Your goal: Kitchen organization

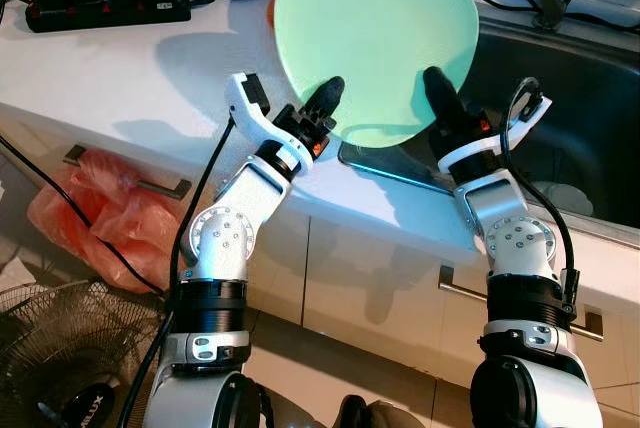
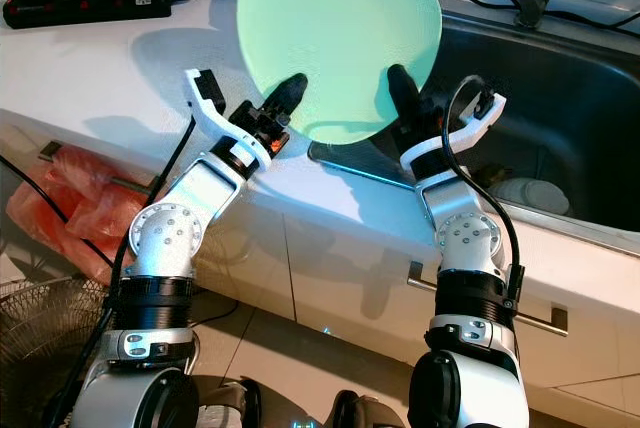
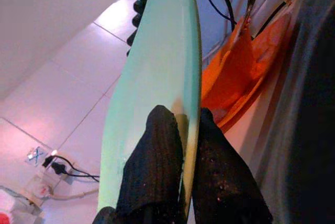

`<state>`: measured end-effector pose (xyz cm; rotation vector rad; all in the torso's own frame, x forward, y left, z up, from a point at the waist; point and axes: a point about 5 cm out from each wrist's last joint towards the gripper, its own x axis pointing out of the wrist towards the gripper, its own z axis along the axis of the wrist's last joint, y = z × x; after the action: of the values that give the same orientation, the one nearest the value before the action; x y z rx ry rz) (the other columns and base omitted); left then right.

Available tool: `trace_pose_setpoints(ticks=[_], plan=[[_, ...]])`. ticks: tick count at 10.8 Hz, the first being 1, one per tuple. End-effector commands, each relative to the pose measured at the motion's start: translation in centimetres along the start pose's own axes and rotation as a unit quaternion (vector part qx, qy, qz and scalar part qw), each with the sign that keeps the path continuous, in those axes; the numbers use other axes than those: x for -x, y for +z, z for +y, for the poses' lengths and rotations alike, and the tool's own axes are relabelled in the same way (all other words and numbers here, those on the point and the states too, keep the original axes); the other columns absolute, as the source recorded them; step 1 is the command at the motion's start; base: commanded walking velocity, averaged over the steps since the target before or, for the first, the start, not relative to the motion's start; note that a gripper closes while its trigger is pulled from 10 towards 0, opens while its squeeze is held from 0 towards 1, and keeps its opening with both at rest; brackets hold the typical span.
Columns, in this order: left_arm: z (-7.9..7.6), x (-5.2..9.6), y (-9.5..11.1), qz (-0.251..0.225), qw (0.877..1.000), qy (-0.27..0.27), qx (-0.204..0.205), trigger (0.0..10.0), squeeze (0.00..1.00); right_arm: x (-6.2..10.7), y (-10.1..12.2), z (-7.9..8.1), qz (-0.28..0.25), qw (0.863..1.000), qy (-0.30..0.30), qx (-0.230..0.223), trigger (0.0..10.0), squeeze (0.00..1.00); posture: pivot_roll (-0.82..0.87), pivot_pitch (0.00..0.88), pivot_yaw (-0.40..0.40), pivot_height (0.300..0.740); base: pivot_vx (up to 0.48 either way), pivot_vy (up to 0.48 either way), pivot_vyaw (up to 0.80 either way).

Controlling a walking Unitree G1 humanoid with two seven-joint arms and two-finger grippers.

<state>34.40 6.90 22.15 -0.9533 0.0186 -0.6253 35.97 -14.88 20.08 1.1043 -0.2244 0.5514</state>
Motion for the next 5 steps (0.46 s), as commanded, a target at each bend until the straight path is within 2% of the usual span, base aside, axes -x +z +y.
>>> trace_pose_setpoints(ticks=[1, 4, 5], plan=[[-1.3, -0.4, -1.6, 0.010, 0.999, -0.027, 0.017, 10.0, 1.00, -0.1, 0.1, 0.2, -0.001, 1.000, 0.000, 0.001, 0.0, 0.00, 0.07, 0.171, -0.042, 0.740, 0.000, 0.000, 0.00], [-1.2, -0.4, -1.5, 0.005, 1.000, -0.024, 0.016, 10.0, 1.00, -0.4, 1.3, 0.1, -0.041, 0.999, -0.017, -0.002, 0.0, 0.00, 0.07, 0.172, -0.042, 0.740, 0.000, 0.000, 0.00], [-1.0, -0.4, -1.4, 0.001, 1.000, -0.016, 0.012, 10.0, 1.00, -0.2, 2.7, -0.9, -0.085, 0.995, -0.057, -0.009, 0.0, 0.00, 0.07, 0.170, -0.042, 0.740, 0.000, 0.000, 0.00]])
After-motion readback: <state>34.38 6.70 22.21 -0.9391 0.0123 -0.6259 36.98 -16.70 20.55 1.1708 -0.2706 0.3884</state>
